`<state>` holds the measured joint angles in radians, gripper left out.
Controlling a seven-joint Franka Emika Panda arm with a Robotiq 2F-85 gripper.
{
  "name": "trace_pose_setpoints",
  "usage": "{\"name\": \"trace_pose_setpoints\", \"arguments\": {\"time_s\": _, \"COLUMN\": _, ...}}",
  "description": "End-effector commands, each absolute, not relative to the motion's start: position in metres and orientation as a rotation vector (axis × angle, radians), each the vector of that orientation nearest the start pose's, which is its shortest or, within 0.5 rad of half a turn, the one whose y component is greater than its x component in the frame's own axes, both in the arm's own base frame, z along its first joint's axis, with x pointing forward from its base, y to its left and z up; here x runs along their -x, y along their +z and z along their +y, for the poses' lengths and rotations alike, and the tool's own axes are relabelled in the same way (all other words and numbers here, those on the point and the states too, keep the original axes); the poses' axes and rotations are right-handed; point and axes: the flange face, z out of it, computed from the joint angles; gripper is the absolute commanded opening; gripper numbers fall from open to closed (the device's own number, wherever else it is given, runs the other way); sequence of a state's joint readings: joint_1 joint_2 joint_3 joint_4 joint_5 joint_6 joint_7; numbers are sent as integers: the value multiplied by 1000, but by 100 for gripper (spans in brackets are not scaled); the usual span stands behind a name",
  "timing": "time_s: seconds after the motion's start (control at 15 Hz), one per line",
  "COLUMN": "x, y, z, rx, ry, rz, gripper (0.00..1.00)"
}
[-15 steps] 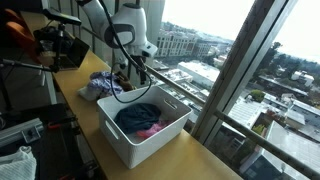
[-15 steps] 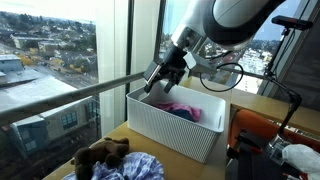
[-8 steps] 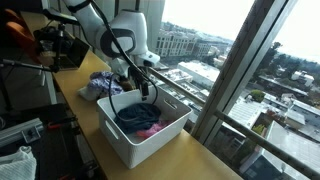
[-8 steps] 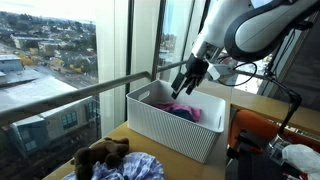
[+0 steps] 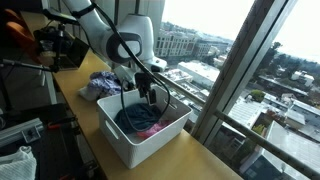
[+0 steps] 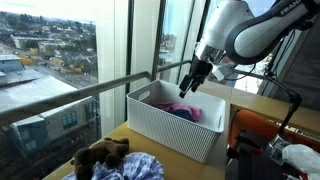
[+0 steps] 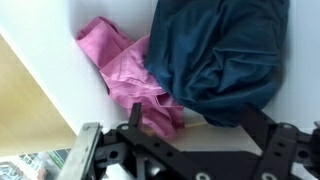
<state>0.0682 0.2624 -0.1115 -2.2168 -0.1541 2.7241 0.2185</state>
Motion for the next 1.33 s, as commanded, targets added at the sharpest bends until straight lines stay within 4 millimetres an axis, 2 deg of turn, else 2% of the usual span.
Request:
{"name": "trace_pose_setpoints", "arguments": {"time_s": 0.0, "x": -606, "y": 261, "z": -33, "rx": 3230, "ry": -367, "rz": 113, "gripper": 100}}
{"name": "trace_pose_setpoints", "arguments": {"time_s": 0.27, "x": -639, "y": 224, "z": -43, "rx": 3259, "ry": -332, "rz": 59, "gripper": 100}}
{"name": "trace_pose_setpoints", "arguments": {"time_s": 0.53, "x": -661, "y": 186, "z": -63, "rx": 3294, "ry": -224, "rz": 64, "gripper": 100}}
{"name": "trace_pose_setpoints", "arguments": {"time_s": 0.87, "x": -676, "y": 158, "z": -81, "rx": 3305, "ry": -86, "rz": 103, "gripper": 100}}
{"name": "trace_pose_setpoints", "arguments": {"time_s": 1.2, "x": -678, "y": 136, "z": -73, "rx": 3306, "ry": 61, "rz": 90, "gripper": 100}}
{"name": "trace_pose_setpoints", "arguments": {"time_s": 1.27, "x": -677, "y": 132, "z": -71, "rx": 3301, "ry": 89, "rz": 85, "gripper": 75}}
